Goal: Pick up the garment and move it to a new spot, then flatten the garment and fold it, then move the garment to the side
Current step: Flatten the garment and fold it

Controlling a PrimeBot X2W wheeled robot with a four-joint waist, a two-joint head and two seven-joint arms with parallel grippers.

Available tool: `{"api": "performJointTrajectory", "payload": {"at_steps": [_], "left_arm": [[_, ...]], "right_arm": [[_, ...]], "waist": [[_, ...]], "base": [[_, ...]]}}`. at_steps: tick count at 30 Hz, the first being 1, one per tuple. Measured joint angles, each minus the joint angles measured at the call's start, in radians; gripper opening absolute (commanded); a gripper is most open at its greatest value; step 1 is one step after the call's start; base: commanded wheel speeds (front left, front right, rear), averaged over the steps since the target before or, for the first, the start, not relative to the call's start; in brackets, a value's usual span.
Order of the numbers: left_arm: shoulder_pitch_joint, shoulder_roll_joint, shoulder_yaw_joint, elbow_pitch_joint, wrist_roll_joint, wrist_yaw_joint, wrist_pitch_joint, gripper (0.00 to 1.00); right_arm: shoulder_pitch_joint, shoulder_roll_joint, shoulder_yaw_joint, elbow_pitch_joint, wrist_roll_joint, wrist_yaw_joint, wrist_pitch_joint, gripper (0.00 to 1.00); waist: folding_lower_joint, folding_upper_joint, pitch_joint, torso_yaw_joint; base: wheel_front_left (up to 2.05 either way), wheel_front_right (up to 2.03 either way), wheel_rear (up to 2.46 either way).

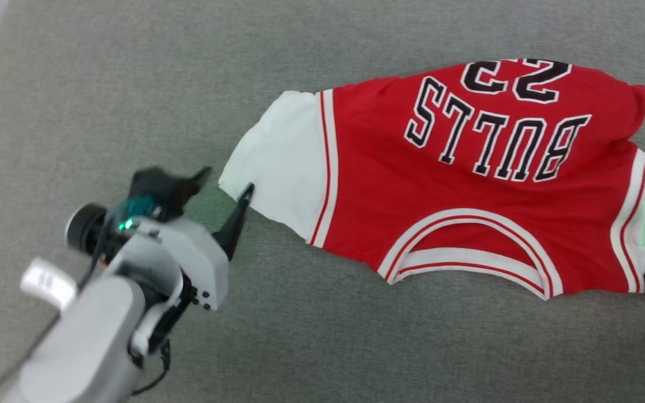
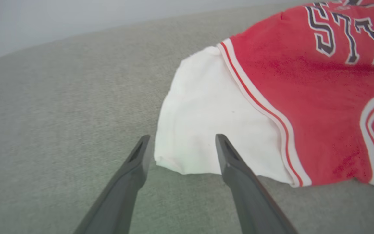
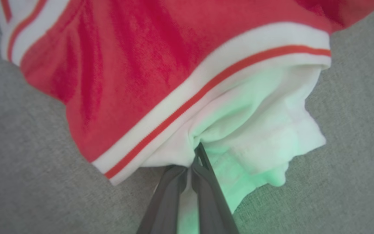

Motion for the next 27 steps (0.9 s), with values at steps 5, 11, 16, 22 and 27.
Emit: {"api": "performJointTrajectory", "payload": {"at_steps": [5,11,16,22,27], "left_arm": [[-0.123,0.046,-0.055,0.012,-0.138,-0.109,0.374,1.00],[-0.235,0.044,-0.104,0.029,-0.276,-0.129,0.711,1.00],[-0.278,0.020,-0.117,0.049,-0.352,-0.124,0.844,1.00],[-0.299,0.015,-0.127,0.086,-0.359,-0.132,0.851,0.31],[-0.302,0.008,-0.107,0.135,-0.367,-0.141,0.784,0.00]], "right_arm": [[-0.025,0.033,0.017,0.014,-0.002,-0.001,-0.010,0.00],[-0.052,0.063,0.027,0.020,-0.008,-0.001,-0.019,0.00],[-0.076,0.077,0.029,0.021,-0.010,0.000,-0.026,0.00],[-0.091,0.090,0.030,0.028,-0.008,0.001,-0.046,0.00],[-0.097,0.091,0.032,0.039,0.011,0.002,-0.100,0.00]], "waist": [[0.0000,0.0000,0.002,-0.027],[0.0000,0.0000,0.017,-0.058],[0.0000,0.0000,0.038,-0.084],[0.0000,0.0000,0.062,-0.107],[0.0000,-0.0001,0.068,-0.119]], "base": [[0.00,0.00,0.00],[0.00,0.00,0.00],[0.00,0.00,0.00],[0.00,0.00,0.00],[0.00,0.00,0.00]]}}
